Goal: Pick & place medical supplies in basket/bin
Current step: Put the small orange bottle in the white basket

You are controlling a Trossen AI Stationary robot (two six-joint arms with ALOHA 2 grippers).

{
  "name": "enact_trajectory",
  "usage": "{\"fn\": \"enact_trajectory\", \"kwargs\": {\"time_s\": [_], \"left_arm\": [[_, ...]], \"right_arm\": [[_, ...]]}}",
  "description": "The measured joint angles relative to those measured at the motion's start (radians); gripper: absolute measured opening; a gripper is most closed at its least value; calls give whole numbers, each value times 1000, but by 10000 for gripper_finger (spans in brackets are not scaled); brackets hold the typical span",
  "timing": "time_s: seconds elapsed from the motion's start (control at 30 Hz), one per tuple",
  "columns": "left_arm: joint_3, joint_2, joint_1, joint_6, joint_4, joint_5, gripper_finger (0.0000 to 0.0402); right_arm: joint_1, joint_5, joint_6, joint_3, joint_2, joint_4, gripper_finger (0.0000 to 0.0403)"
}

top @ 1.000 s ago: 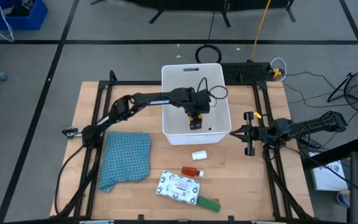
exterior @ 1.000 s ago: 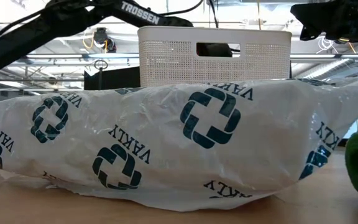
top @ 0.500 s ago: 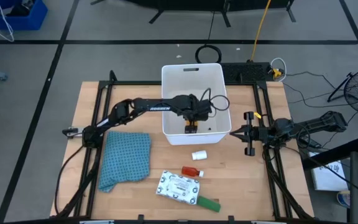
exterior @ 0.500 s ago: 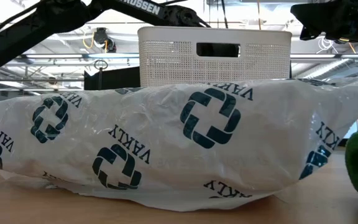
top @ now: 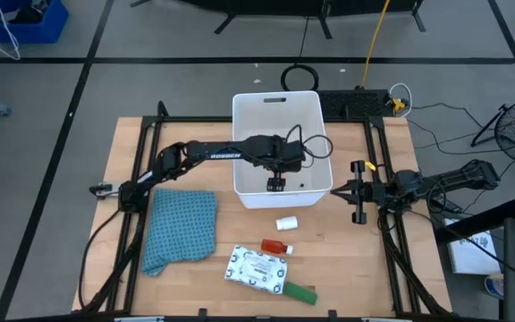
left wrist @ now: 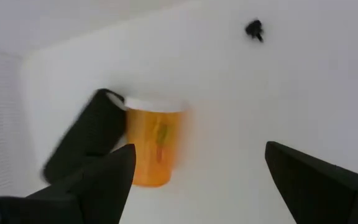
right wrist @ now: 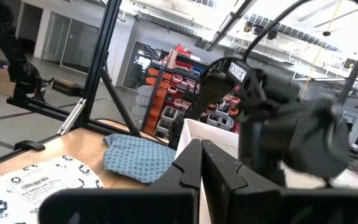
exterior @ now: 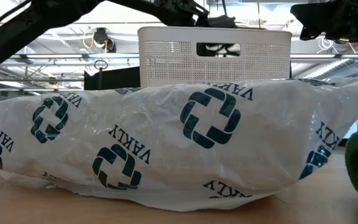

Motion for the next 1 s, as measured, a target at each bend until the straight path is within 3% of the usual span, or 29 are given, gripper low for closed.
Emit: {"fn": "enact_trajectory", "kwargs": {"time_s": [0.17, 0.4, 0.5, 0.63, 0.73, 0.83, 1.0], "left_arm": [[0, -106, -7, 4, -25, -47, 363], [0, -395, -65, 4, -166, -56, 357], [0, -527, -92, -31, -284, -78, 325], [-48, -696, -125, -153, -408, -128, 234], [-189, -845, -160, -223, -390, -128, 137], [-410, -1022, -197, -252, -250, -121, 35], [-886, -1323, -255, -163, 231, -41, 12]], "right_arm": [[0, 0, 7, 0, 0, 0, 0], [0, 2, 7, 0, 0, -3, 0], [0, 3, 7, 0, 0, -8, 0], [0, 2, 17, 0, 0, -8, 0], [0, 2, 35, 0, 0, -9, 0], [0, 0, 40, 0, 0, -9, 0], [0, -1, 78, 0, 0, -9, 0]]}}
